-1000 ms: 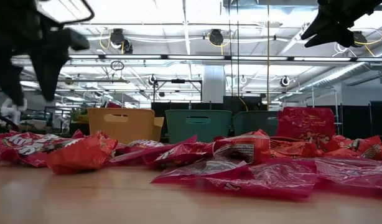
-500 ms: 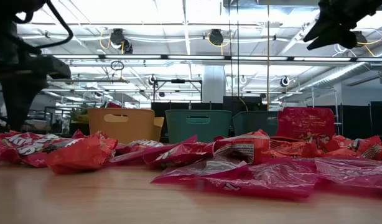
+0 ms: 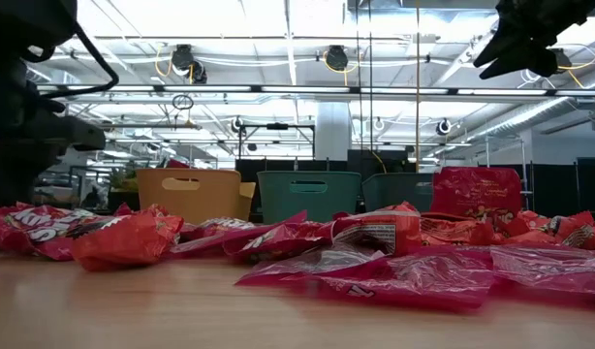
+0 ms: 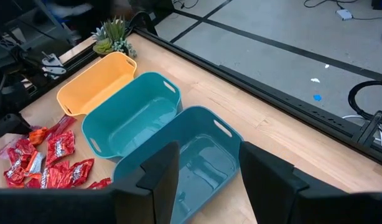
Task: Sort candy
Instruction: Put the red candy into the top left yellow bin
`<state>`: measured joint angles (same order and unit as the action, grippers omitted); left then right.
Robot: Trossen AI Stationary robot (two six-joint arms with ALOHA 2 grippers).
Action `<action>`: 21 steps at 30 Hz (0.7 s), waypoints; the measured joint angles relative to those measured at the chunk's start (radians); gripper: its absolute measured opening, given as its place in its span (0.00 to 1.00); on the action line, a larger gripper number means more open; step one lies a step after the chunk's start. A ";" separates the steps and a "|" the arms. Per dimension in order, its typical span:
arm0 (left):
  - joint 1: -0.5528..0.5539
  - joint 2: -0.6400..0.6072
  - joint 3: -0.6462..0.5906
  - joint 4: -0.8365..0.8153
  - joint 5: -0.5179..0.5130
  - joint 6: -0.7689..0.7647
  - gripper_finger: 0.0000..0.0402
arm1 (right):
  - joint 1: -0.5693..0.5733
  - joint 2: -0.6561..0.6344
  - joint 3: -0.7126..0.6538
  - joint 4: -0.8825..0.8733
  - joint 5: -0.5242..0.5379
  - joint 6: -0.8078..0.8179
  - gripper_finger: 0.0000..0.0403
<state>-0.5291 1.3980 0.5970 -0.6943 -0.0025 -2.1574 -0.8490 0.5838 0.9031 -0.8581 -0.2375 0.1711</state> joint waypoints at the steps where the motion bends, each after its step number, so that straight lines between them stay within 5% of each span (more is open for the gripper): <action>1: -0.002 -0.007 -0.001 0.006 -0.001 0.007 0.27 | 0.000 0.000 0.000 0.000 0.000 0.000 0.40; 5: -0.004 -0.042 -0.004 0.011 0.004 0.046 0.04 | 0.000 0.000 0.000 0.000 0.000 0.000 0.40; 15: -0.004 -0.184 0.054 -0.161 0.002 0.046 0.01 | 0.000 0.000 0.000 -0.023 0.000 0.000 0.40; 21: -0.003 -0.294 0.221 -0.443 -0.152 0.078 0.01 | 0.000 0.000 0.000 -0.046 0.000 0.000 0.40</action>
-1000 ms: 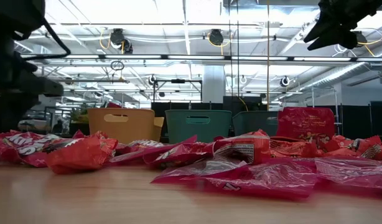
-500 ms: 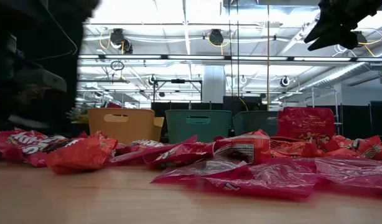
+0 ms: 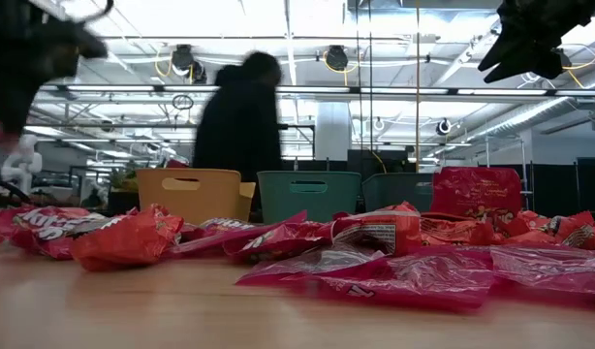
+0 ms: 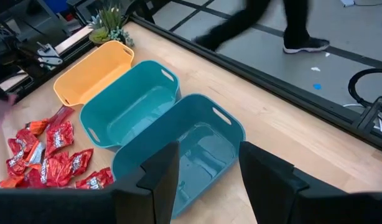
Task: Sort candy
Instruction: Put the red candy into the top left yellow bin
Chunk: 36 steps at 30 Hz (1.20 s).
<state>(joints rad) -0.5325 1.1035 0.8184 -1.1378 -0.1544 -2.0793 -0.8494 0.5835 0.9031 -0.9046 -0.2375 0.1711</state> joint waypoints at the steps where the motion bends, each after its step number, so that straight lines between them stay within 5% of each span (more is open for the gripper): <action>1: 0.001 -0.016 0.030 -0.049 -0.037 0.000 0.01 | 0.000 0.000 0.000 0.000 0.000 0.000 0.40; 9: 0.045 -0.082 0.280 -0.383 -0.314 0.105 0.01 | 0.000 0.000 0.000 0.012 0.000 -0.008 0.40; 16: 0.266 -0.091 0.370 -0.355 -0.407 0.446 0.00 | 0.000 0.000 0.000 0.012 0.001 -0.005 0.40; 26: 0.727 -0.045 0.373 0.077 -0.241 1.178 0.00 | 0.000 0.000 0.000 0.012 0.001 0.077 0.40; 31: 0.925 0.046 0.373 0.205 -0.076 1.426 0.00 | 0.000 0.000 0.000 0.012 0.000 0.120 0.40; 36: 1.011 0.145 0.373 0.308 -0.032 1.576 0.05 | 0.000 0.000 0.000 0.011 0.000 0.136 0.40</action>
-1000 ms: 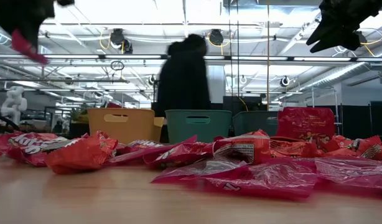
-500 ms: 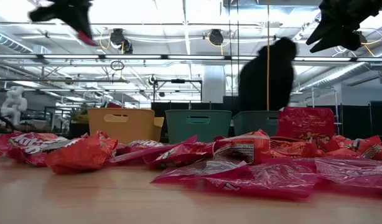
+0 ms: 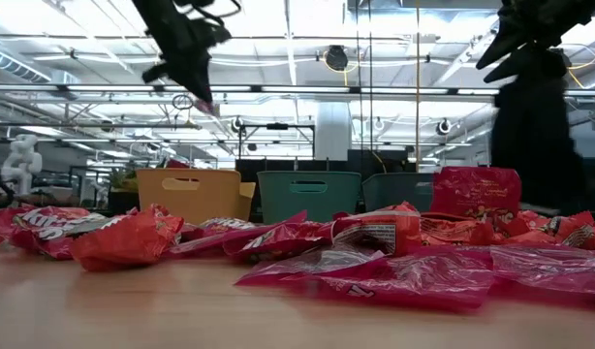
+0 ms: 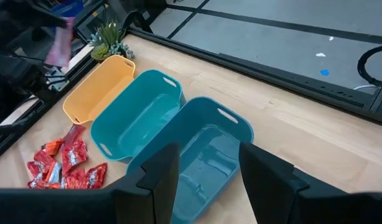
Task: Sort candy
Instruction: Put the red candy into the top left yellow bin
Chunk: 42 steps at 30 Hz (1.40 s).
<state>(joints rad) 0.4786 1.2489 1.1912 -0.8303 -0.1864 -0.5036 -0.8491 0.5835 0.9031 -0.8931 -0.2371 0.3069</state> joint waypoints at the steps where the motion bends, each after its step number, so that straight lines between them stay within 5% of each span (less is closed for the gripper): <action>1: 0.008 0.019 0.000 0.004 0.000 0.015 0.07 | 0.000 0.000 0.000 -0.001 0.000 0.001 0.40; 14: 0.038 0.111 0.000 0.006 0.059 0.041 0.32 | 0.000 0.000 0.000 -0.002 0.000 0.003 0.40; 23: 0.020 -0.023 0.000 -0.098 0.135 -0.063 0.33 | 0.000 0.000 0.000 -0.002 0.000 -0.012 0.40; 32: -0.116 -0.169 -0.012 -0.390 0.016 -0.302 0.33 | 0.000 0.000 0.000 -0.002 0.000 -0.017 0.40; 42: -0.273 -0.217 -0.023 -0.437 -0.069 -0.441 0.33 | 0.000 0.000 0.000 -0.003 0.000 -0.023 0.40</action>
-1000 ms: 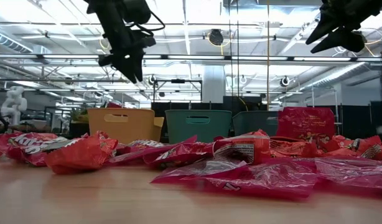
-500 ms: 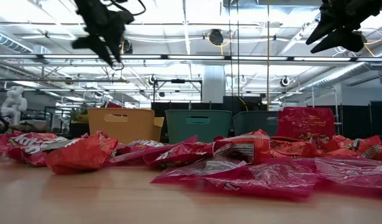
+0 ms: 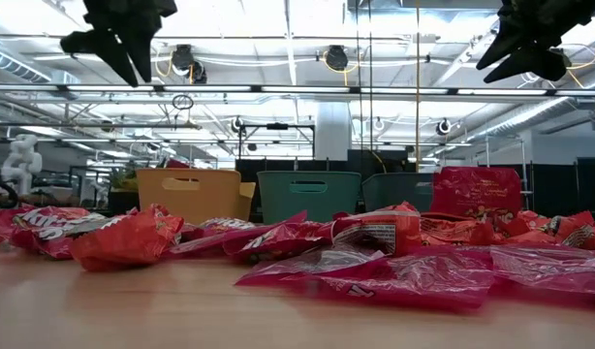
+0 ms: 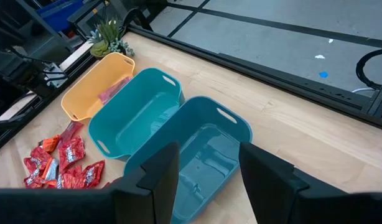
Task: Sort candy
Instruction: Put the red candy into the top left yellow bin
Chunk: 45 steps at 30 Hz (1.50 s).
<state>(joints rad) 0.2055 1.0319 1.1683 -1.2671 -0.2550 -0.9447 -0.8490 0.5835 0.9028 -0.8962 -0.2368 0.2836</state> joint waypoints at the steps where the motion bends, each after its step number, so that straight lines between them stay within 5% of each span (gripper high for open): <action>1: -0.012 0.000 0.000 0.001 0.000 -0.001 0.33 | 0.000 0.000 0.000 0.000 0.000 0.000 0.40; 16: -0.097 0.000 0.000 -0.039 -0.066 -0.091 0.34 | 0.000 0.000 0.000 0.000 0.000 -0.012 0.40; 27: -0.097 0.001 -0.001 -0.096 -0.091 -0.106 0.60 | 0.000 0.000 0.000 0.000 0.000 -0.021 0.40; 36: -0.180 0.002 -0.005 -0.107 -0.077 -0.222 0.63 | 0.000 0.000 0.000 0.000 0.000 -0.045 0.40; 45: -0.348 0.002 -0.186 0.055 -0.079 -0.352 0.63 | 0.000 0.000 0.000 0.000 0.000 -0.043 0.40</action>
<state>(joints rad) -0.1427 1.0344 0.9820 -1.2119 -0.3344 -1.2968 -0.8494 0.5835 0.9028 -0.8959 -0.2367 0.2401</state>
